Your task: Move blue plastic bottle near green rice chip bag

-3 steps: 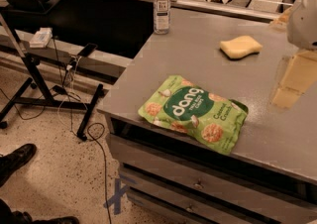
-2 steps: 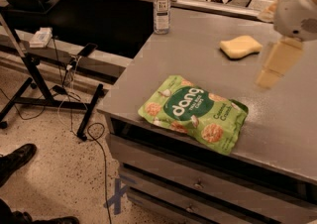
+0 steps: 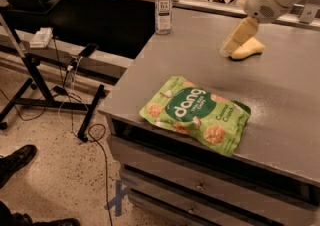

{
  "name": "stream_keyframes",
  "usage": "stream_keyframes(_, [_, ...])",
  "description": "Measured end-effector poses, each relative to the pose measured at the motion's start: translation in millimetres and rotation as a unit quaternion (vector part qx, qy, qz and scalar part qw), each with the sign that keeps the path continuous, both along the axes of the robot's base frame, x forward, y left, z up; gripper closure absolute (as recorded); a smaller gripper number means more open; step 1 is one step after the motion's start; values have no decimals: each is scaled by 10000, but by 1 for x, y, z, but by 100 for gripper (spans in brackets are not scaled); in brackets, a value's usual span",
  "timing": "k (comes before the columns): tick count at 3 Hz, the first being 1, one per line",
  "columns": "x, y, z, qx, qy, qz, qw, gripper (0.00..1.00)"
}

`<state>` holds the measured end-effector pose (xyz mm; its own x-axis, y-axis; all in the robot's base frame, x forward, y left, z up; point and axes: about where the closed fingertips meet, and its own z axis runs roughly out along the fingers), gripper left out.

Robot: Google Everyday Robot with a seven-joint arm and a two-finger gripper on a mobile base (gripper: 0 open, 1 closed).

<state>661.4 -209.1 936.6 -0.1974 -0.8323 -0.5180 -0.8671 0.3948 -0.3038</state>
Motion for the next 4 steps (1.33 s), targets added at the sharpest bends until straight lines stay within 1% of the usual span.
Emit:
stream_keyframes(1, [70, 22, -3, 915, -284, -185, 9952, 0])
stream_keyframes(2, [104, 33, 17, 1927, -494, -590, 9782, 0])
stream_keyframes(3, [116, 43, 24, 2434, -353, -939, 9647, 0])
stream_keyframes(4, [117, 45, 23, 2484, -301, -990, 9631, 0])
